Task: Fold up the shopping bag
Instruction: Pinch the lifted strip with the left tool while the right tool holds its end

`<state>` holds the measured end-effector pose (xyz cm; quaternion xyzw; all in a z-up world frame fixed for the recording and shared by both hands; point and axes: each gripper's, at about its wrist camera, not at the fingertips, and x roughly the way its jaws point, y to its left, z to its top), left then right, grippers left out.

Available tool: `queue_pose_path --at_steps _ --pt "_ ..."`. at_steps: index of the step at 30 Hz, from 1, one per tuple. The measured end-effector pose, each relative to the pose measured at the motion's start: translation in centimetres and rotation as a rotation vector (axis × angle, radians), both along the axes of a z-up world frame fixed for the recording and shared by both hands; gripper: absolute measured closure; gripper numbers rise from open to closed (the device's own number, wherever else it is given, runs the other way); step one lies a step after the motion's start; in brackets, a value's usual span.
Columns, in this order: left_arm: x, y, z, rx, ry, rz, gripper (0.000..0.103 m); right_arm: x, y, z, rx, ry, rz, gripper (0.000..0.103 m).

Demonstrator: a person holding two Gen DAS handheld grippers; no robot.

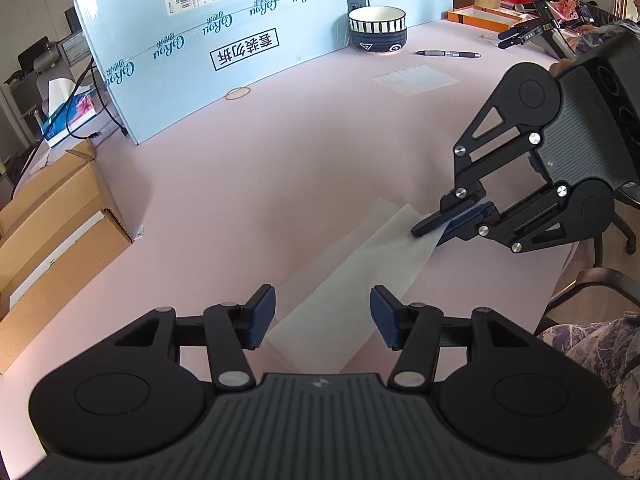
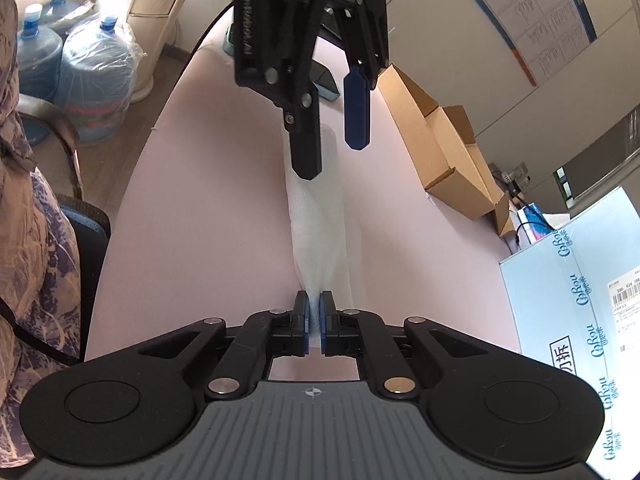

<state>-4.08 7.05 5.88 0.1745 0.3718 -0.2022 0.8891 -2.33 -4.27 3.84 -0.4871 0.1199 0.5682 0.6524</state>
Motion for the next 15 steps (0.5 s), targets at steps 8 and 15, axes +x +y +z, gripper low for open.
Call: queue_pose_path --at_steps 8,15 --pt "-1.6 -2.2 -0.8 0.127 -0.082 -0.162 0.053 0.3 0.1 -0.1 0.002 0.037 0.008 0.098" --pt "0.0 -2.9 -2.8 0.278 -0.046 -0.235 0.067 0.8 -0.1 0.0 0.013 0.073 0.001 0.097"
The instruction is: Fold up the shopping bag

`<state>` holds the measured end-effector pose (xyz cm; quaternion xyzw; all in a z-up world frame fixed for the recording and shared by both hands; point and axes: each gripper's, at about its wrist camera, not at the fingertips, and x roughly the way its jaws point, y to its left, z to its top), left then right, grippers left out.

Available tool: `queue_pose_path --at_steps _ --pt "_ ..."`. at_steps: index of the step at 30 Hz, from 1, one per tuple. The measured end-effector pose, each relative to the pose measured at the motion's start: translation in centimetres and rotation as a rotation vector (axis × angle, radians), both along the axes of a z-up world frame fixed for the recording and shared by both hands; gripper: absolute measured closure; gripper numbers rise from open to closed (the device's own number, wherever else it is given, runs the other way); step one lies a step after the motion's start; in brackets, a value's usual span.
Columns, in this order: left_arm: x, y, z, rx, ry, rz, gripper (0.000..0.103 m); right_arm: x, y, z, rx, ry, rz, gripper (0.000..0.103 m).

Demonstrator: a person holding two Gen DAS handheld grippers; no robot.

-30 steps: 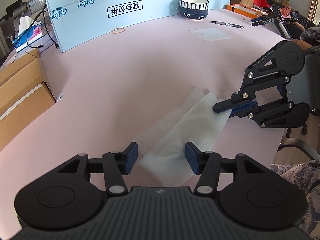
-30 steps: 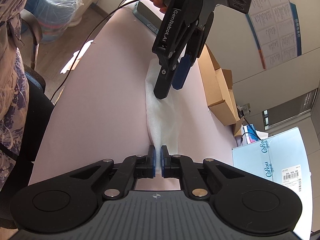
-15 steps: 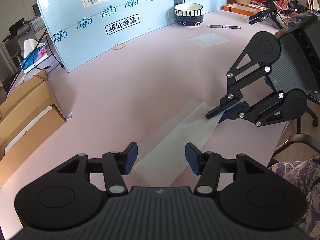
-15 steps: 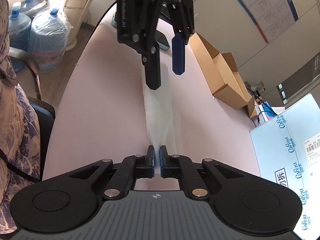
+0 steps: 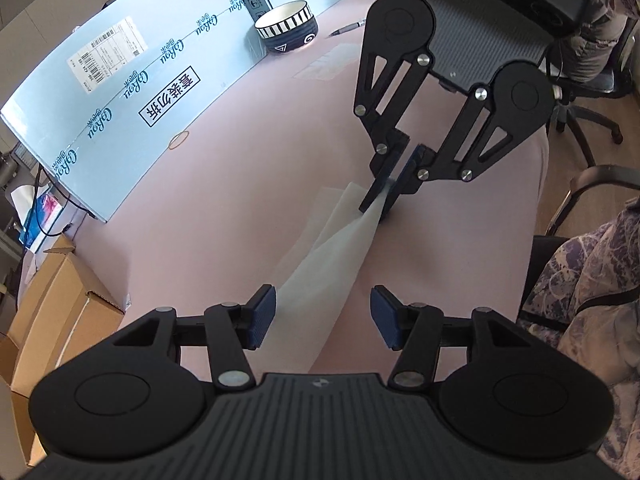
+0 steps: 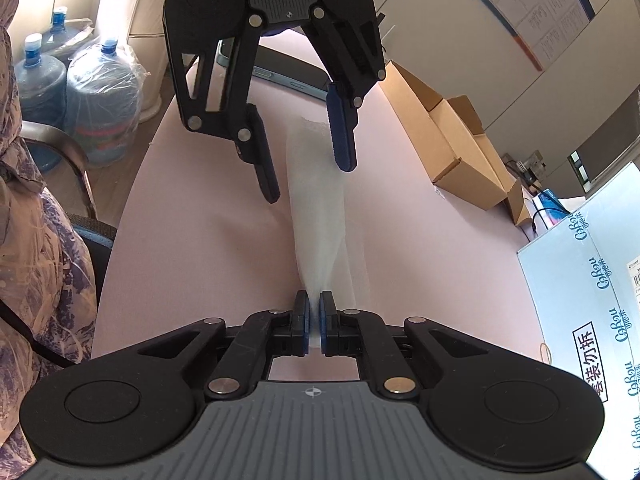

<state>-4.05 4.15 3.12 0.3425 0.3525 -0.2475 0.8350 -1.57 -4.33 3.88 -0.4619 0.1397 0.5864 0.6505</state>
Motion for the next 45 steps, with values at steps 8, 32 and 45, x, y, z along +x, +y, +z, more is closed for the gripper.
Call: queue_pose_path --at_steps 8,32,45 --pt "2.7 1.9 0.2 -0.087 0.190 0.062 0.094 2.3 -0.5 1.1 0.057 0.220 -0.058 0.096" --pt "9.6 12.2 -1.9 -0.643 0.745 0.243 0.081 12.3 -4.1 -1.6 0.359 0.957 -0.431 0.095" --pt "8.6 13.3 -2.3 -0.780 0.702 0.340 0.081 8.3 -5.7 0.8 0.499 0.746 -0.446 0.081"
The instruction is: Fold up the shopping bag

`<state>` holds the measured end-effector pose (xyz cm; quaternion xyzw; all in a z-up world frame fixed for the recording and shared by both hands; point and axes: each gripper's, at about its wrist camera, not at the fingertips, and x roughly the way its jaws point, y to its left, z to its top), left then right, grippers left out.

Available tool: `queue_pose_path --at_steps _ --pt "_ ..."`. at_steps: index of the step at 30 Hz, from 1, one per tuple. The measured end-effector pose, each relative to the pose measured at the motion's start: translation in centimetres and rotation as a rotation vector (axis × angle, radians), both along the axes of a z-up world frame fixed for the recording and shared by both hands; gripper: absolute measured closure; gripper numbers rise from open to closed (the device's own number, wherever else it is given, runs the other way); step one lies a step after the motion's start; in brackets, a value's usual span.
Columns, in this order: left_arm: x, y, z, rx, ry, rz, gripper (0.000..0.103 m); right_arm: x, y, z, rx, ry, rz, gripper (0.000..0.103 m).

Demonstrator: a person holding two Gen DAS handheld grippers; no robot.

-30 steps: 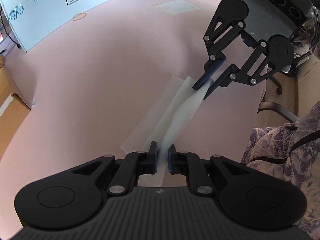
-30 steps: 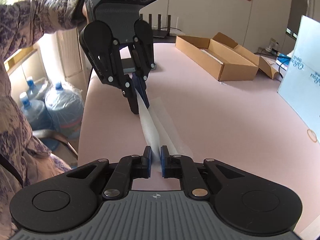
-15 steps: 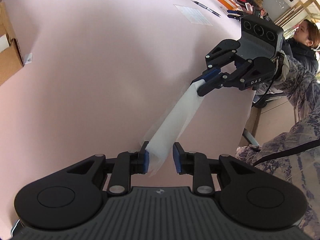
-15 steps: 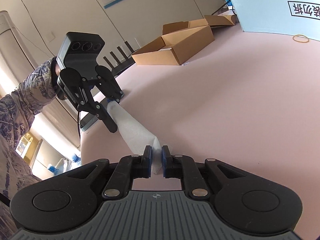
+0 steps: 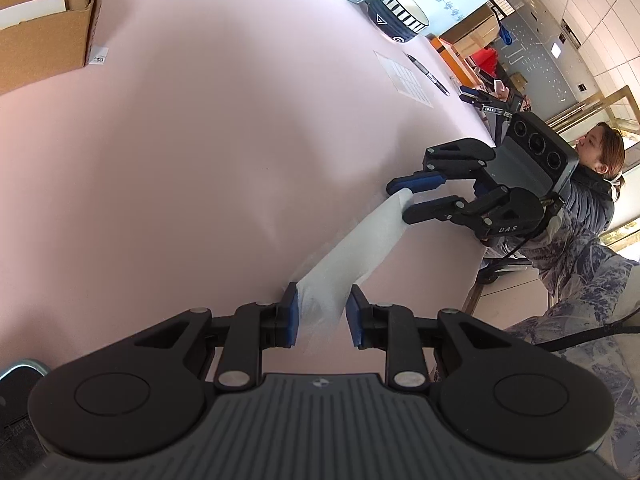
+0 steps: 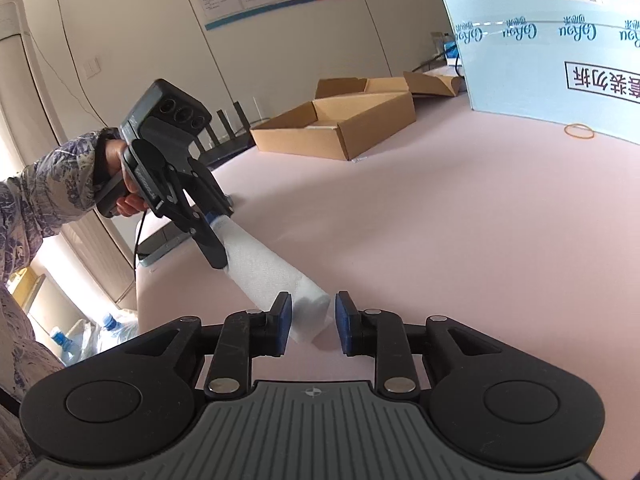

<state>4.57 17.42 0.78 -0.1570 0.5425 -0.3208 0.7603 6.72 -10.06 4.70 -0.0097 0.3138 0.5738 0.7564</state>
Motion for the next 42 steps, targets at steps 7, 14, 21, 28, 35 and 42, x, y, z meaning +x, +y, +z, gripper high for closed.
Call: queue_pose_path --at_steps 7,14,21,28,35,42 --pt "0.4 -0.2 0.3 0.037 -0.001 -0.020 0.081 -2.0 -1.5 3.6 0.130 -0.081 -0.040 0.082" --pt "0.9 -1.0 0.2 0.051 -0.009 -0.021 0.081 -1.4 2.6 1.0 0.012 -0.014 -0.007 0.082" --pt "0.6 -0.9 0.3 0.063 -0.026 -0.019 0.081 0.3 3.9 -1.6 -0.063 0.091 -0.037 0.082" --pt "-1.2 -0.6 0.8 0.097 -0.085 0.022 0.080 0.5 3.6 -2.4 -0.034 0.123 -0.035 0.082" --pt "-7.2 -1.4 5.2 0.174 -0.358 0.177 0.066 0.5 3.4 -2.6 -0.024 0.132 -0.038 0.082" --pt "-12.3 -9.9 7.2 0.707 -0.911 -0.137 0.052 0.0 3.6 -2.4 -0.036 0.092 -0.037 0.082"
